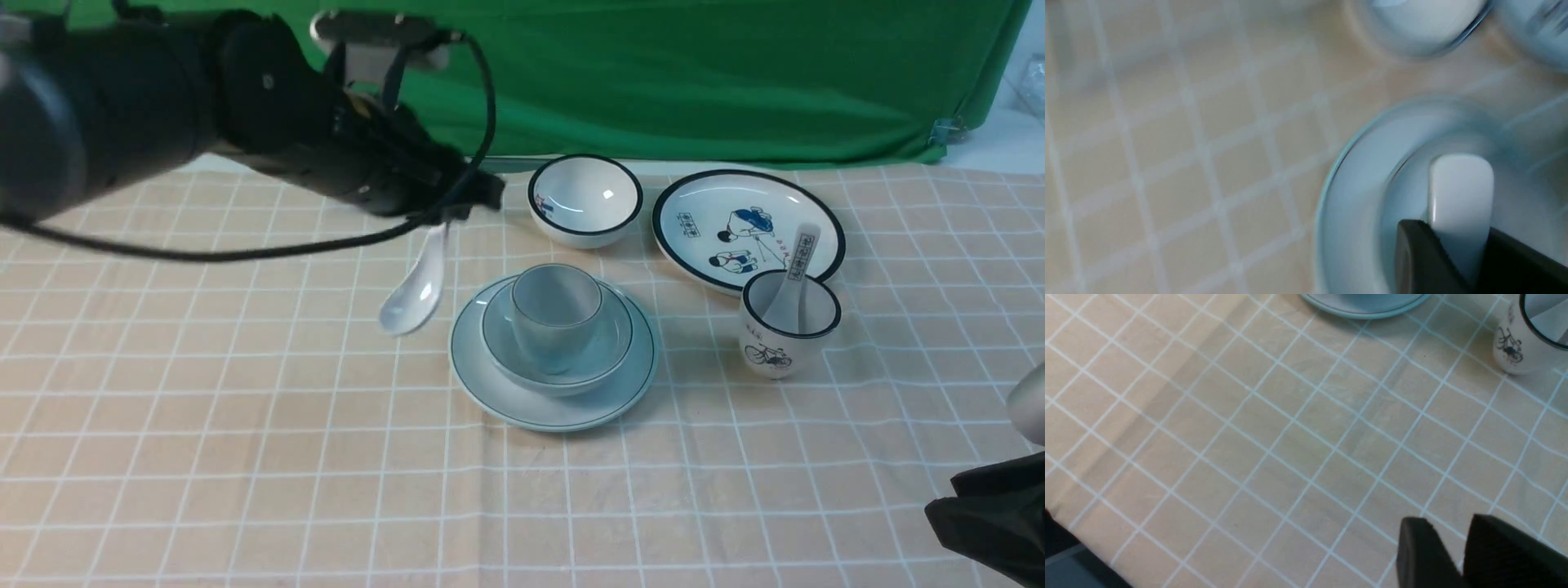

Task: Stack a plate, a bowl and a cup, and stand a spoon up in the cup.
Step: Use the left arm to put the blue soup spoon into the blue teacup in the middle

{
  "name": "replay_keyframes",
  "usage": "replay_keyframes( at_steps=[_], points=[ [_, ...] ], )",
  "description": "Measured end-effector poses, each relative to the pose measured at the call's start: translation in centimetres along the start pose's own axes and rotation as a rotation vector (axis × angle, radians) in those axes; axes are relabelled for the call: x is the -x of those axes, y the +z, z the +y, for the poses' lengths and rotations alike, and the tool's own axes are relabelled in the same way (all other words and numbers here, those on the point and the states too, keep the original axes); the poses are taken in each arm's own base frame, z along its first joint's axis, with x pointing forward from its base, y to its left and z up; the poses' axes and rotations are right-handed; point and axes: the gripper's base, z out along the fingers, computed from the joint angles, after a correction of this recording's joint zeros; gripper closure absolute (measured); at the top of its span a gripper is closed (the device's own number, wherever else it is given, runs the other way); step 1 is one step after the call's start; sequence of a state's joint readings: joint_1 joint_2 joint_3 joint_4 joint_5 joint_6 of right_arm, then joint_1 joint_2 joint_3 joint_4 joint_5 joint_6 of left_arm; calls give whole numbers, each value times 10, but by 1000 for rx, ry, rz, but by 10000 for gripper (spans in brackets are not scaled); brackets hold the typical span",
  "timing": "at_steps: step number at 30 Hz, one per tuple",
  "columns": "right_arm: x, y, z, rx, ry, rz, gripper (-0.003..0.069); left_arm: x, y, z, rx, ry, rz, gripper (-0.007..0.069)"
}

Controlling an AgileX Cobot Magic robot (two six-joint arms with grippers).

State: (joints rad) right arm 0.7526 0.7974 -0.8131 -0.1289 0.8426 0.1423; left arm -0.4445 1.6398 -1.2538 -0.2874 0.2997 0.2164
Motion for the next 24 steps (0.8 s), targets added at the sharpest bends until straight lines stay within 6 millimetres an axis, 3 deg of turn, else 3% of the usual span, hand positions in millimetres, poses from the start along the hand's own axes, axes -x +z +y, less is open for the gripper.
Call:
replay_keyframes(
  at_steps=[3,5,10,15,24],
  points=[
    [1,0,0,2,0,-12,452,-1,-9,-29,7,71,-293,510],
    [2,0,0,2,0,-16,452,-7,-7,-37,22,94,-378,510],
    [3,0,0,5,0,-34,451,-30,23,-55,-25,168,-503,510],
    [3,0,0,5,1,-36,451,-45,51,-55,-96,155,-577,510],
    [3,0,0,5,1,-36,451,-66,77,-49,-107,109,-565,510]
  ],
)
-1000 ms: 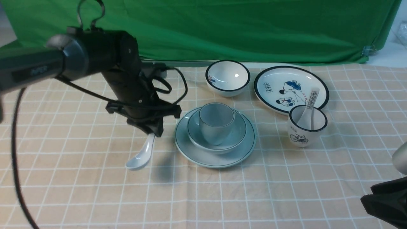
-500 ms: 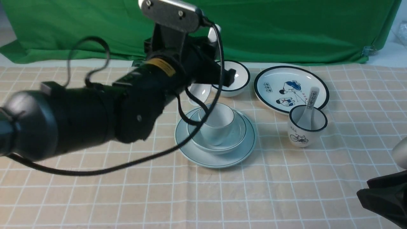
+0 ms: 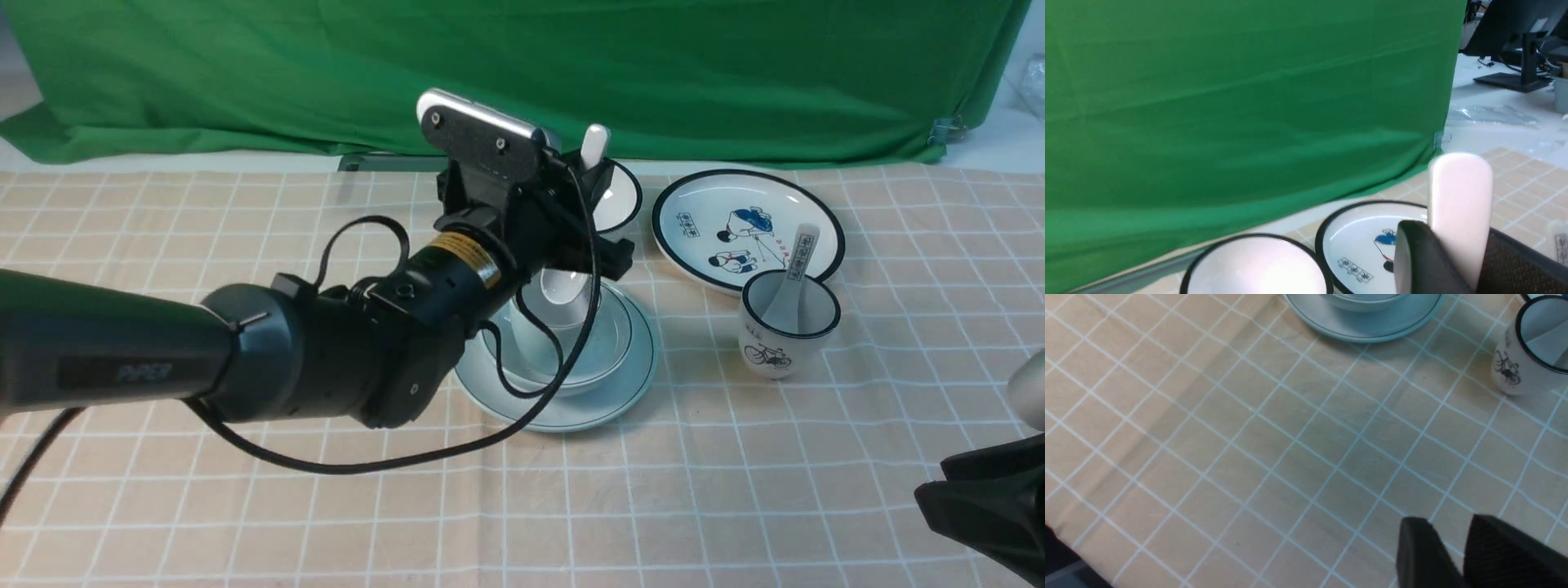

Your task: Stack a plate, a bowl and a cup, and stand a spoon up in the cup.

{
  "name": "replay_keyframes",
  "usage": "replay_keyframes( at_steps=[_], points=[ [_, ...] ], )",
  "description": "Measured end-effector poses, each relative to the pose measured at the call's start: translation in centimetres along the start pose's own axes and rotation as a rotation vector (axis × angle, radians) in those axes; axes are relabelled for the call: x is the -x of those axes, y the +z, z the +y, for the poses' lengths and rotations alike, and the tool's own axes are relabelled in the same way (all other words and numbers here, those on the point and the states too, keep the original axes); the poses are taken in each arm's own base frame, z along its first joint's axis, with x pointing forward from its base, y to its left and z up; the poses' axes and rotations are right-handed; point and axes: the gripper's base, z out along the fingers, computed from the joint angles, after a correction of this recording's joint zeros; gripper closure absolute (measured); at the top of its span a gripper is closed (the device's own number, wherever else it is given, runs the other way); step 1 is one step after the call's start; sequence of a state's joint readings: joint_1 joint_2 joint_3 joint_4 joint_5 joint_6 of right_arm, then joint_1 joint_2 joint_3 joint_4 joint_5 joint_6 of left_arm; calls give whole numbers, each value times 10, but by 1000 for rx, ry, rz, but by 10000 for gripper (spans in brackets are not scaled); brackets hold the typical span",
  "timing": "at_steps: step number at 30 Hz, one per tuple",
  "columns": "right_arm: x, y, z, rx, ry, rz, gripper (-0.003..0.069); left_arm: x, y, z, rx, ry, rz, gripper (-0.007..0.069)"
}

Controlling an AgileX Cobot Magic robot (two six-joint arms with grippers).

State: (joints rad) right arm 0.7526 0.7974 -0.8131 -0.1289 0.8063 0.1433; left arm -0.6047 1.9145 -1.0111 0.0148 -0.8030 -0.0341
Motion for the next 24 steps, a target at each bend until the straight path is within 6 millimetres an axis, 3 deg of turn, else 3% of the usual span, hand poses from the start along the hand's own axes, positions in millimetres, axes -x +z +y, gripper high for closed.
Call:
replay_keyframes(
  at_steps=[6,9,13,15,17,19,24],
  points=[
    [0,0,0,0,3,2,451,-18,4,8,15,11,40,471],
    [0,0,0,-1,13,4,451,-18,4,8,15,12,38,412],
    [0,0,0,0,23,0,442,-13,-4,7,12,15,36,246],
    [0,-1,0,0,24,-4,435,-10,-8,7,12,15,34,216],
    [4,-8,-1,3,27,-33,415,2,-27,6,12,18,32,160],
    [10,-21,-2,7,35,-89,407,34,-56,5,12,20,-1,146],
    [12,-46,-4,13,47,-173,433,91,-123,2,14,-2,-67,263]
  ],
)
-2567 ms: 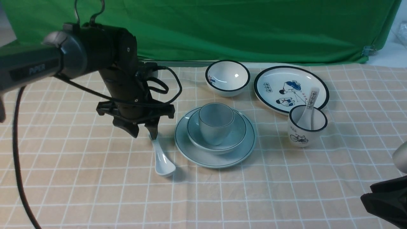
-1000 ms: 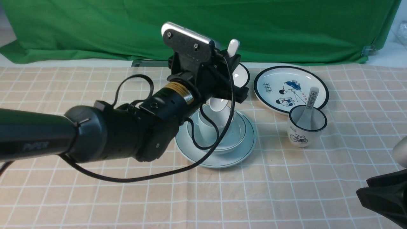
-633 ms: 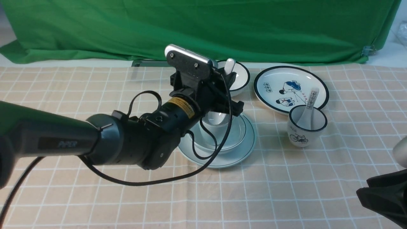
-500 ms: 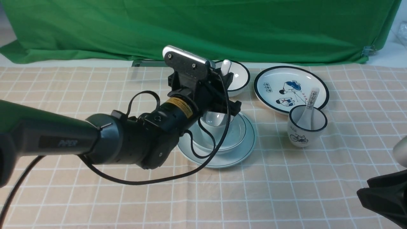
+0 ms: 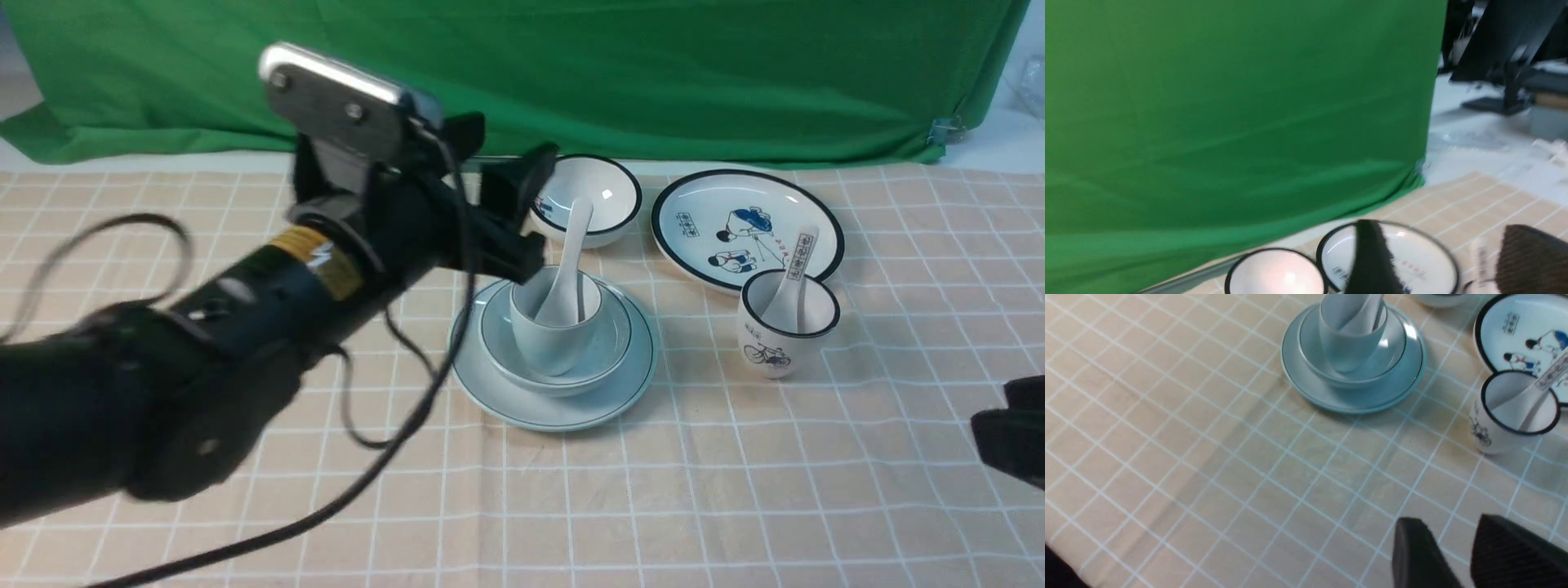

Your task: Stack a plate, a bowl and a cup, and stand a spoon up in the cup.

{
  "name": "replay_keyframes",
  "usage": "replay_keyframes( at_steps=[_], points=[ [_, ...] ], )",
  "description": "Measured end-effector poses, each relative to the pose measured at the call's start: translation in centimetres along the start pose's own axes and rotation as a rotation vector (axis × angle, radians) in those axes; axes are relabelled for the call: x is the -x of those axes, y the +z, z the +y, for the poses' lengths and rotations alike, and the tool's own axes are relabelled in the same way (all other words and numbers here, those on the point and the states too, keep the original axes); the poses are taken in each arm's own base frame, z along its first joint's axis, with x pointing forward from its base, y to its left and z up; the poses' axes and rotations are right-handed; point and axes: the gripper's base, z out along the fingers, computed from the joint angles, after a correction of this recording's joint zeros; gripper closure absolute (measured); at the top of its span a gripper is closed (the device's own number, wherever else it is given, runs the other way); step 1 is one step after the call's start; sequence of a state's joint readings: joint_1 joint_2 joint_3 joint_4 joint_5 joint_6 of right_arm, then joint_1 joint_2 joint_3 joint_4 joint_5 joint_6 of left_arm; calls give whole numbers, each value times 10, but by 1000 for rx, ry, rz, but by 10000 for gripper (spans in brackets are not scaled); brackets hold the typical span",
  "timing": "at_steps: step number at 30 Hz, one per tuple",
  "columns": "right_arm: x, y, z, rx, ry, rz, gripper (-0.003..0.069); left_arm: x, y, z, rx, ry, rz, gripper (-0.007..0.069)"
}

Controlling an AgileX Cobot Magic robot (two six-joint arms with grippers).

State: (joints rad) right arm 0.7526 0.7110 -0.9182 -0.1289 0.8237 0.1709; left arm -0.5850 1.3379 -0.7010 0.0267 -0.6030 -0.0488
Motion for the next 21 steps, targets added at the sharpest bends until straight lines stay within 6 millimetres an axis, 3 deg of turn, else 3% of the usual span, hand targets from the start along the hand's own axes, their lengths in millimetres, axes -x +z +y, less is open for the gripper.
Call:
replay_keyframes(
  at_steps=[1,3,4,5,10,14,21],
  points=[
    [-1,-5,-1,0,2,-8,449,9,-15,0,1,-6,4,309],
    [-8,-14,-3,-5,11,3,507,33,-68,-1,5,-9,-8,485],
    [-9,-15,-3,-6,12,9,517,32,-73,-1,5,-9,-4,498],
    [-14,-19,-4,-7,21,13,549,40,-96,-2,6,-9,-21,557],
    [-30,-25,-6,-12,95,25,613,38,-174,-3,5,13,-122,620],
    [-32,-24,-6,-13,148,28,613,20,-199,-3,4,39,-133,620],
    [-32,-24,-6,-12,162,23,598,-13,-202,-2,10,40,1,620]
  ],
)
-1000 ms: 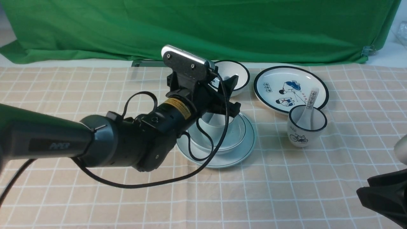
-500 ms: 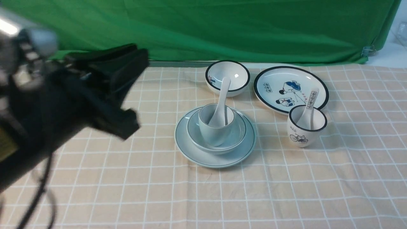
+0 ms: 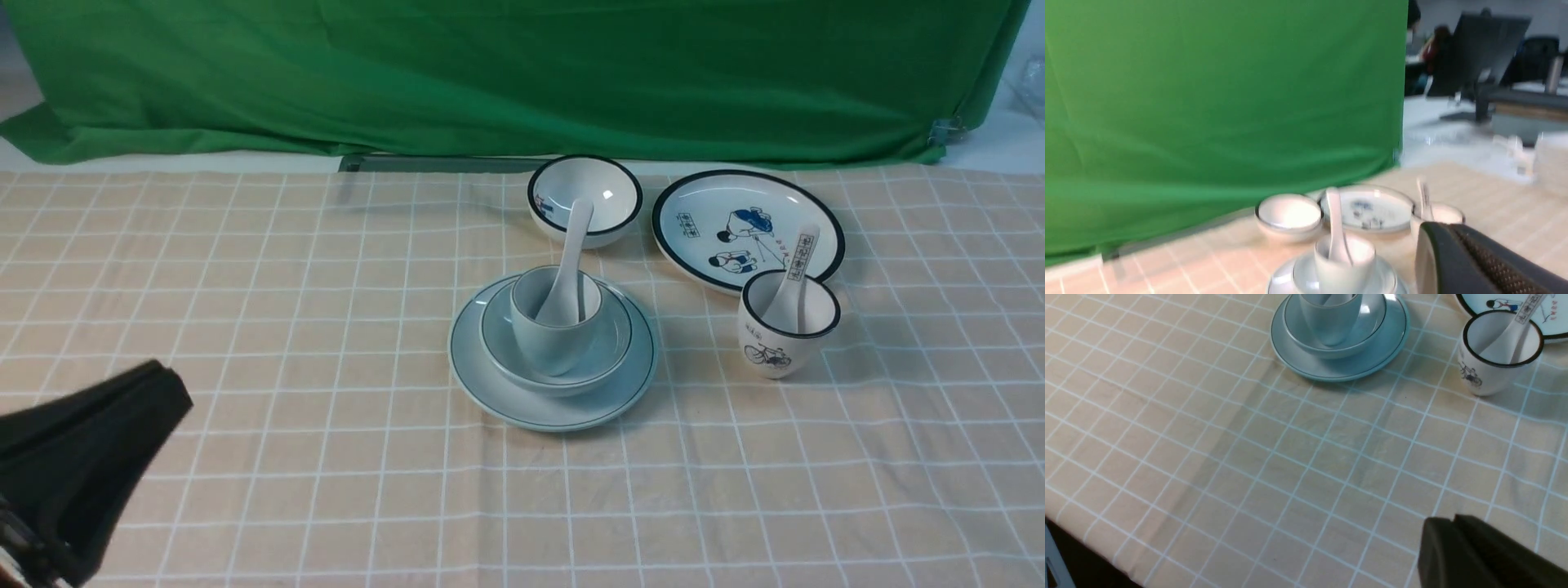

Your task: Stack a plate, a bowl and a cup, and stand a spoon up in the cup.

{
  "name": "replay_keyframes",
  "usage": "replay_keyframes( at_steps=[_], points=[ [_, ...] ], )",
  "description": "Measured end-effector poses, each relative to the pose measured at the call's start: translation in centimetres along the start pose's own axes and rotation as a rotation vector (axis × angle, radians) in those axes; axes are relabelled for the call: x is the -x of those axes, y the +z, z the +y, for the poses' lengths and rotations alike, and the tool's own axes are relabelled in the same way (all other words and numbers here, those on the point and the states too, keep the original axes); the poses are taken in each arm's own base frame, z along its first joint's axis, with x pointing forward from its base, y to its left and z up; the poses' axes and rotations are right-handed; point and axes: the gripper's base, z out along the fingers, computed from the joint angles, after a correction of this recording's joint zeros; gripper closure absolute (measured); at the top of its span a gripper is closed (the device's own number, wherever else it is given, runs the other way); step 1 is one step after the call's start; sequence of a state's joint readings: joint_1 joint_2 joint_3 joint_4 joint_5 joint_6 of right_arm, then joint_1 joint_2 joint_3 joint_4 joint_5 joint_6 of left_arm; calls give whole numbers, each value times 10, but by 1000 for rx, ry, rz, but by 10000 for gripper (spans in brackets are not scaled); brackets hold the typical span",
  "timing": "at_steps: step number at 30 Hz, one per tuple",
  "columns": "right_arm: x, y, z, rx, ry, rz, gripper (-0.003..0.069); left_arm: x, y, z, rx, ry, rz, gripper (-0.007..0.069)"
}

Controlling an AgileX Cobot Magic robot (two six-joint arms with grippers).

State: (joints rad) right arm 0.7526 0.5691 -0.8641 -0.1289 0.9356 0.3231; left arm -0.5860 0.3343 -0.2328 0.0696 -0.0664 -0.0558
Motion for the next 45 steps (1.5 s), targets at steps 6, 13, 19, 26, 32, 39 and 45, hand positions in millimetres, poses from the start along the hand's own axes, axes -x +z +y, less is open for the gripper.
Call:
replay_keyframes(
  at_steps=[6,13,19,26,32,39,45],
  points=[
    [0,0,0,1,1,-1,571,-30,-1,0,-1,2,91,620],
    [-2,-6,-9,-76,29,-39,552,-57,-4,-1,-4,8,172,619],
    [-30,0,-24,-241,-146,-234,627,-78,-8,-1,-6,14,237,619],
    [-117,61,-44,-402,-56,-440,642,-82,-9,-1,-6,14,253,619],
    [-154,92,-52,-411,-22,-442,642,-82,-9,-1,-6,14,253,619],
    [-157,93,-52,-403,-5,-408,642,-82,-9,-1,-6,14,253,619],
    [-157,93,-52,-403,-4,-408,642,-82,-9,-1,-6,16,253,619]
  ],
)
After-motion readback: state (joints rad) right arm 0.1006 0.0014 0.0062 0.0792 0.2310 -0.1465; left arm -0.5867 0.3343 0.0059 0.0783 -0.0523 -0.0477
